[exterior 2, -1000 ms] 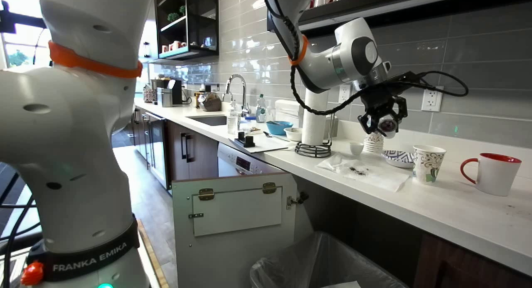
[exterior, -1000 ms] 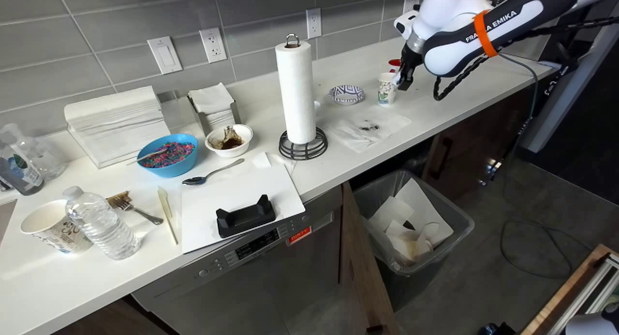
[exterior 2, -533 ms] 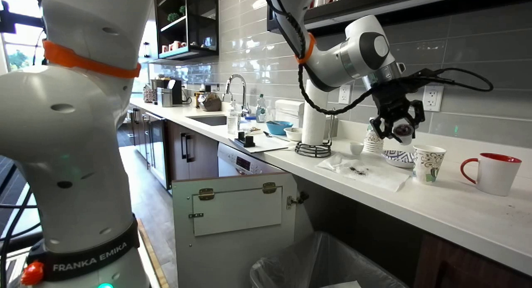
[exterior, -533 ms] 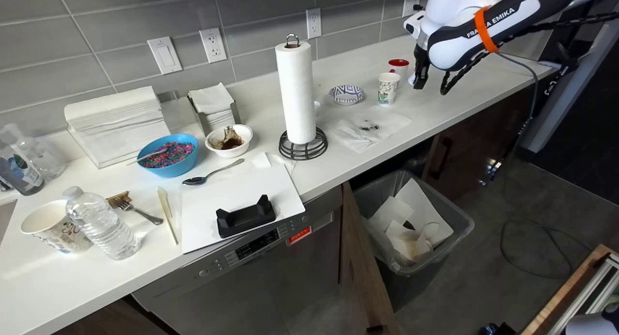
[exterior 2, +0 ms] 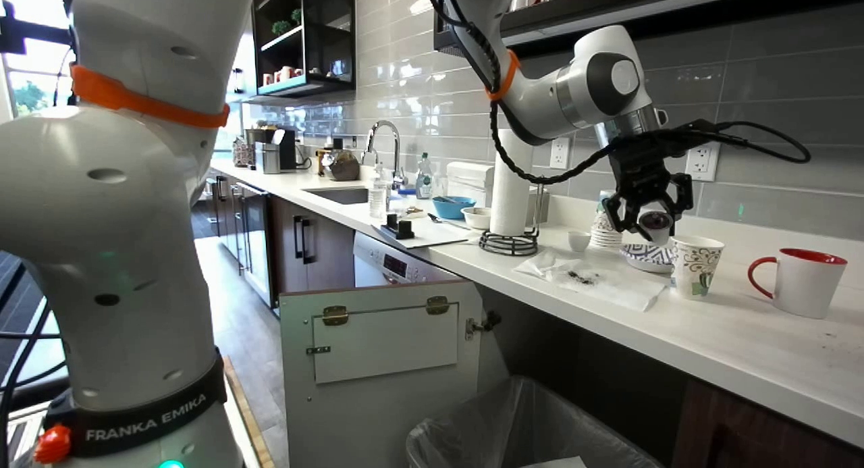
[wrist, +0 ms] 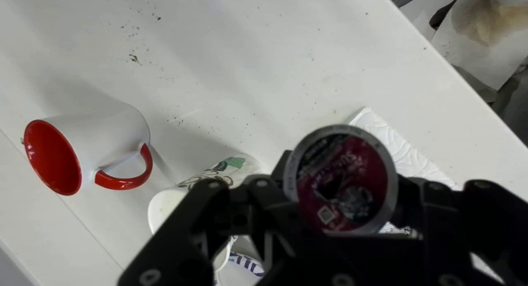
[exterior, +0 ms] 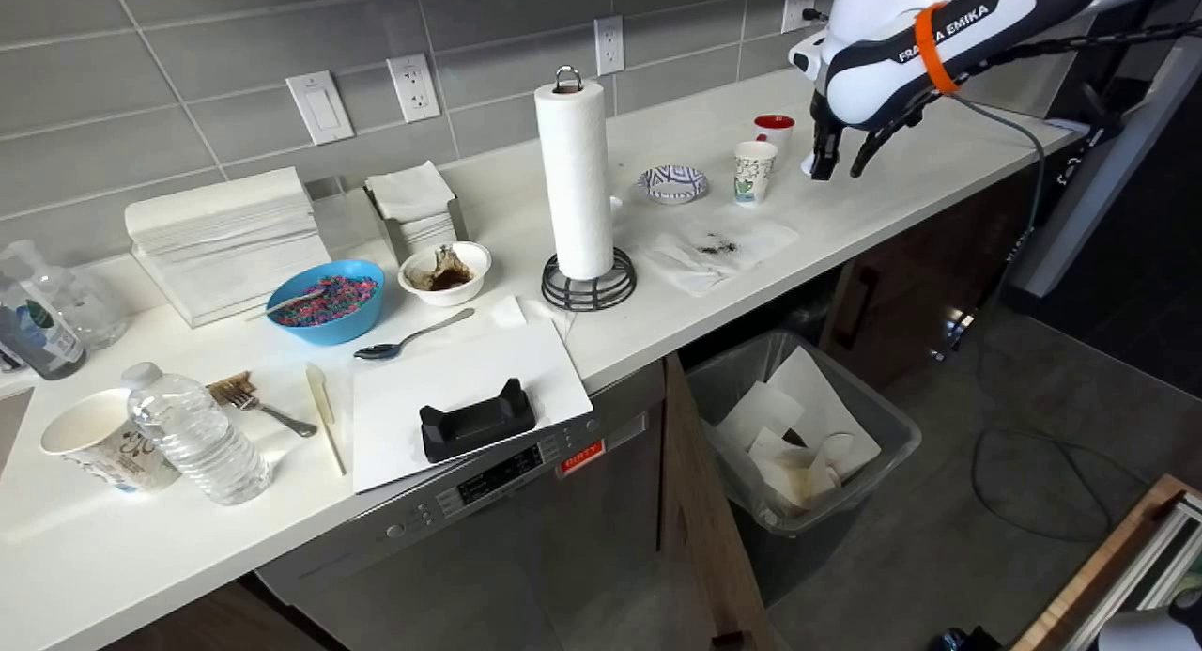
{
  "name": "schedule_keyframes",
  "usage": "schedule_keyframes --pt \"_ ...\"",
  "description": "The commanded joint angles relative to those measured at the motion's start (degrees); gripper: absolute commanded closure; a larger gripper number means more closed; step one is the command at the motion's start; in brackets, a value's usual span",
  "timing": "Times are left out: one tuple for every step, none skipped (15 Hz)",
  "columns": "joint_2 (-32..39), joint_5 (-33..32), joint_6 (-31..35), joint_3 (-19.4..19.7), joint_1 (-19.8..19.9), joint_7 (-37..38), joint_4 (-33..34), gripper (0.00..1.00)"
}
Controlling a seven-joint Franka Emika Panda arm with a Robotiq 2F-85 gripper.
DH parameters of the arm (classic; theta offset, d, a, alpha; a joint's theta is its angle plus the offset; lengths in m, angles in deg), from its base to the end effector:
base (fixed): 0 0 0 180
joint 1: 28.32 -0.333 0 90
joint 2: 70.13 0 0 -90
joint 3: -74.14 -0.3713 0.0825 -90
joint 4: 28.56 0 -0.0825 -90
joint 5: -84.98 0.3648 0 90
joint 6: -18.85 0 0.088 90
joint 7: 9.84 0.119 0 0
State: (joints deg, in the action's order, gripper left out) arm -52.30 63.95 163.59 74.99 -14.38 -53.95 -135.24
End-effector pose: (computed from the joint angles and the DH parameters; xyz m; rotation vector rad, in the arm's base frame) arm 0.6417 -0.1673 0.4411 2.5258 1.0333 0.2383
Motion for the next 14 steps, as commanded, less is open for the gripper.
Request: schedule_keyframes --pt "1.0 3.9 -5.1 0.6 -1.0 -3.6 3.0 0.86" --pt "0.9 4.8 -6.2 0.6 -1.1 -4.0 3.3 0.86" --pt "0.9 5.4 -7.2 0.5 -1.2 -4.3 3.5 0.86" --pt "0.9 5.3 -7.7 0.6 -1.4 -4.6 3.6 0.86" --pt "0.8 6.0 -8.1 0.4 -1.4 -5.6 3.6 0.86" --pt "0.8 6.8 -8.3 0.2 -1.2 -7.0 3.7 0.86" --pt "0.9 7.4 -8.9 0.1 -1.1 -8.3 4.0 0.86" --pt "1.0 6.1 -9.4 0.6 -1.6 -8.8 4.4 0.86" --pt "1.0 6.4 -10.2 0.6 -1.6 -10.3 4.7 0.86" --pt "1.0 6.2 -11.0 0.6 -1.6 -11.7 5.0 0.86" --pt "1.1 5.9 -11.9 0.8 -1.7 -12.4 5.5 0.86" --pt "1.2 5.8 -13.1 1.0 -1.8 -12.9 5.9 0.86" --pt "1.3 6.3 -13.8 1.0 -1.8 -13.6 6.4 0.86" --pt "1.6 6.7 -13.5 1.0 -1.7 -13.8 6.7 0.86"
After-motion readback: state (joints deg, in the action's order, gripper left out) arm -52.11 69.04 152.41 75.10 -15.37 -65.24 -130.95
